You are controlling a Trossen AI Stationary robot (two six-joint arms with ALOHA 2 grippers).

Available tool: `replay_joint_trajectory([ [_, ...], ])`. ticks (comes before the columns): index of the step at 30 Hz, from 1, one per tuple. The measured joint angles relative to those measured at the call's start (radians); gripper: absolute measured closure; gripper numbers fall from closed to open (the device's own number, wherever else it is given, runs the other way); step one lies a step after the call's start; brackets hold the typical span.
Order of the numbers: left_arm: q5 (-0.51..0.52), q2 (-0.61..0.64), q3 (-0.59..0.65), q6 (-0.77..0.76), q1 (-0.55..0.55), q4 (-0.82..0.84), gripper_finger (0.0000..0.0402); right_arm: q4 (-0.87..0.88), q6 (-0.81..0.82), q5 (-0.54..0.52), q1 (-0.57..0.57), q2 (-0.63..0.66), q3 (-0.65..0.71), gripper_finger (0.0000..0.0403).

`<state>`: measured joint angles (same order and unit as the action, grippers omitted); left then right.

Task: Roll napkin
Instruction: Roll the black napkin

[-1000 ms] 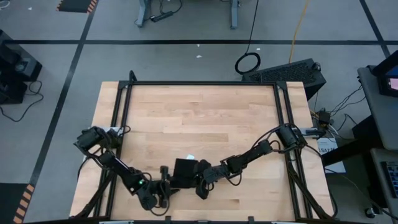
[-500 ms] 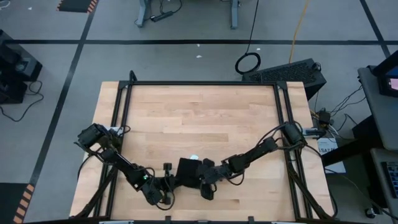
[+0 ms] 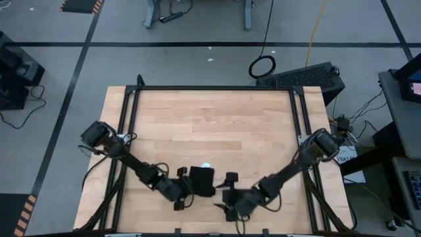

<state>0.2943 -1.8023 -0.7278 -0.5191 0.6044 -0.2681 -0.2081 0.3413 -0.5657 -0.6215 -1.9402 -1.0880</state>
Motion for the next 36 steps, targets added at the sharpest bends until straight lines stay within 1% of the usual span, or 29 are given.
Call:
replay_joint_trajectory([
  [4, -0.101, 0.003, -0.001, -0.034, -0.053, -0.01, 0.0343, -0.149, -0.089, -0.142, -0.057, -0.088, 0.014, 0.0103],
  [7, -0.182, 0.006, -0.001, -0.075, -0.089, -0.016, 0.0342, -0.257, -0.162, -0.208, -0.074, -0.154, 0.013, 0.0103],
  [9, -0.229, 0.006, -0.001, -0.107, -0.11, -0.018, 0.0342, -0.322, -0.214, -0.223, -0.076, -0.2, 0.012, 0.0103],
  [13, -0.308, 0.006, -0.002, -0.16, -0.142, -0.021, 0.0342, -0.44, -0.284, -0.225, -0.059, -0.272, 0.012, 0.0103],
  [17, -0.384, 0.006, -0.001, -0.183, -0.166, -0.027, 0.0342, -0.545, -0.343, -0.221, -0.035, -0.306, 0.012, 0.0103],
  [22, -0.436, 0.005, 0.0, -0.184, -0.188, -0.047, 0.0341, -0.585, -0.422, -0.221, -0.021, -0.308, 0.011, 0.0103],
  [24, -0.449, 0.004, 0.0, -0.186, -0.198, -0.052, 0.0341, -0.575, -0.41, -0.204, -0.01, -0.308, 0.012, 0.0103],
  [27, -0.461, 0.004, 0.0, -0.192, -0.213, -0.054, 0.0341, -0.565, -0.317, -0.126, 0.018, -0.308, 0.029, 0.0103],
  [28, -0.461, 0.004, 0.0, -0.201, -0.217, -0.054, 0.0341, -0.565, -0.294, -0.117, 0.026, -0.308, 0.034, 0.0103],
  [36, -0.458, 0.004, 0.0, -0.205, -0.226, -0.057, 0.0341, -0.554, -0.258, -0.112, 0.041, -0.308, 0.044, 0.0104],
])
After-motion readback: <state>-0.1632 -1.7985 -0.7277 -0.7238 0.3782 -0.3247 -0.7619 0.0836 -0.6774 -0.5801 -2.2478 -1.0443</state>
